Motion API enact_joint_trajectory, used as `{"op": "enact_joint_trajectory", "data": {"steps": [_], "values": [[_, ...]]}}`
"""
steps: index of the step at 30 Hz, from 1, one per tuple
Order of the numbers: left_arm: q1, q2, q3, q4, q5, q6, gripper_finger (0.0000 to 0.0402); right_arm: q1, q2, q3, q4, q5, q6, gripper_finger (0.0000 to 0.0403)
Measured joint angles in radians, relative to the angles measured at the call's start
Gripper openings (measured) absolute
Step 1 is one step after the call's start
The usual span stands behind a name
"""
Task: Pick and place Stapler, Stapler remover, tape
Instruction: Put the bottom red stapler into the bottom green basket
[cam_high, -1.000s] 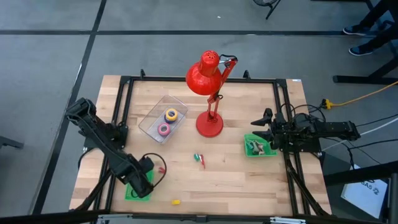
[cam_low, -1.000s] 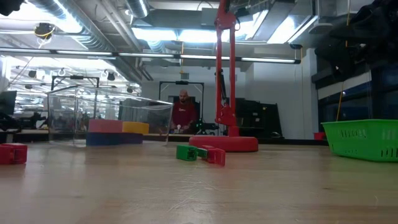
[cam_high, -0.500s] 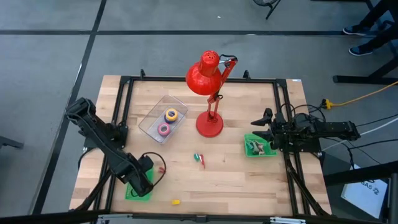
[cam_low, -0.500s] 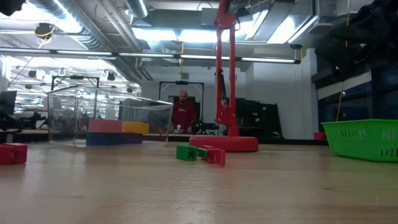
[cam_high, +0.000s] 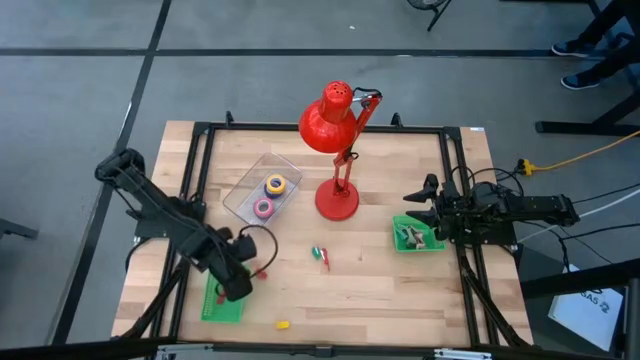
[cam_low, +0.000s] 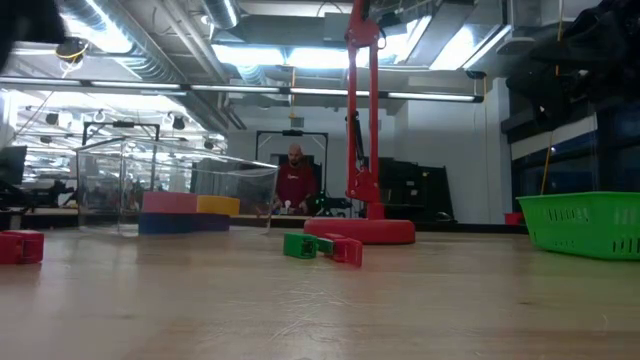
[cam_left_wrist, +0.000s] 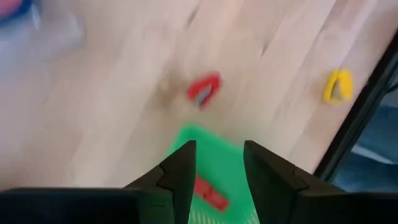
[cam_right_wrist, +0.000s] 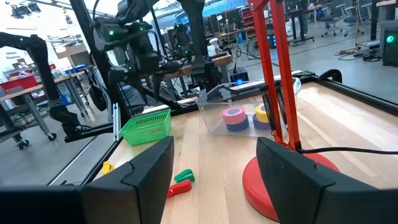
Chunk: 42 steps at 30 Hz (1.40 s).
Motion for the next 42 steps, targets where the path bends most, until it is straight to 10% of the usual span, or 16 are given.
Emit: {"op": "enact_joint_trajectory", "data": {"steps": [22,42], "values": [[0.406,-0.005,0.0,0.292,-0.048,0.204,0.0129,0.0,0.0,0.0,0.0,0.0,0.0,0.0232],[0.424,-0.005,0.0,0.289,-0.039,0.32,0.0129,0.0,0.0,0.0,0.0,0.0,0.0,0.0232]]}}
